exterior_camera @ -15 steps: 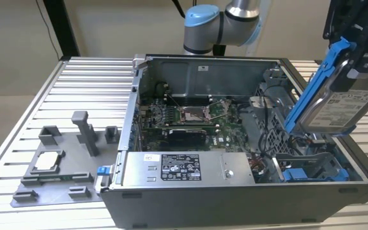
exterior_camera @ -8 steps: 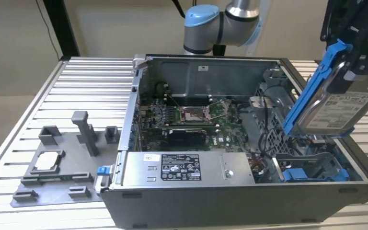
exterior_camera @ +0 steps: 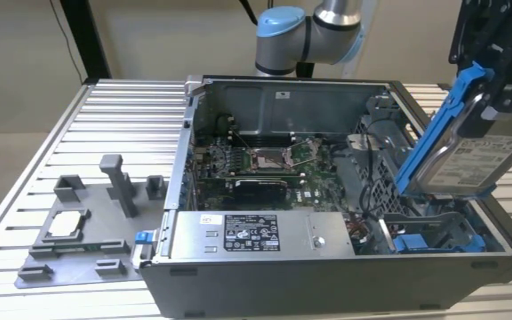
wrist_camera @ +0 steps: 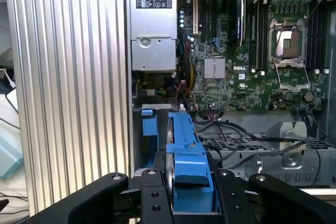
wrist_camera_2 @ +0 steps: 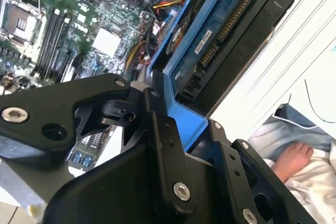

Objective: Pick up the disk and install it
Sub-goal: 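Pick up the disk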

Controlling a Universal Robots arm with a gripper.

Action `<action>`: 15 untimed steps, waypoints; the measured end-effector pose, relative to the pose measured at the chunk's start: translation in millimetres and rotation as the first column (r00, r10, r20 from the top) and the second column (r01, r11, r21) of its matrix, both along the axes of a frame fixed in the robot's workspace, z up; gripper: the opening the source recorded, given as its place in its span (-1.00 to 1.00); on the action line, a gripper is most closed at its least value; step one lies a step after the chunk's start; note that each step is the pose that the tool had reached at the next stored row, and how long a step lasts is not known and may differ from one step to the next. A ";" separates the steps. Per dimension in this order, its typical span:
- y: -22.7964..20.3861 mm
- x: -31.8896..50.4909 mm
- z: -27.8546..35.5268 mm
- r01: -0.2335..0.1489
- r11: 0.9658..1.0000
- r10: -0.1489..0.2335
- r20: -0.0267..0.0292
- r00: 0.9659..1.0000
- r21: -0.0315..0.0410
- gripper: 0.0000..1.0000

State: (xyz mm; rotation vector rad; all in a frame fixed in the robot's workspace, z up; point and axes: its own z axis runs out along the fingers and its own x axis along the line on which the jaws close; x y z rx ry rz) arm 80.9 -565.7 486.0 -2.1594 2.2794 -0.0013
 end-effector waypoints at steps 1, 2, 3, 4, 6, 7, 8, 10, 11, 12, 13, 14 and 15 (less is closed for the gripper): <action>-1.8 0.0 -0.3 0.004 1.000 -0.004 0.000 1.000 0.000 -1.00; -3.7 0.0 -0.7 0.007 1.000 -0.007 0.000 1.000 0.000 -1.00; -5.6 0.0 -1.1 0.011 1.000 -0.011 0.000 1.000 0.000 -1.00; -7.3 0.0 -1.6 0.014 1.000 -0.014 0.000 1.000 0.000 -1.00; -10.1 0.0 -3.1 0.020 1.000 -0.020 0.000 1.000 0.000 -1.00; -11.1 0.0 -4.2 0.023 1.000 -0.023 0.000 1.000 0.000 -1.00; -11.9 0.0 -5.3 0.026 1.000 -0.026 0.000 1.000 0.000 -1.00; -13.1 0.0 -7.5 0.031 1.000 -0.031 0.000 1.000 0.000 -1.00; -13.4 0.0 -8.3 0.033 0.999 -0.033 0.000 0.999 0.000 -1.00; -13.7 0.0 -9.2 0.034 0.999 -0.034 0.000 0.999 0.000 -1.00; -13.9 0.0 -9.8 0.035 0.999 -0.035 0.000 0.999 0.000 -1.00; -14.1 0.0 -10.4 0.036 0.999 -0.036 0.000 0.999 0.000 -1.00; -14.2 0.0 -11.1 0.036 0.999 -0.036 0.000 0.999 0.000 -1.00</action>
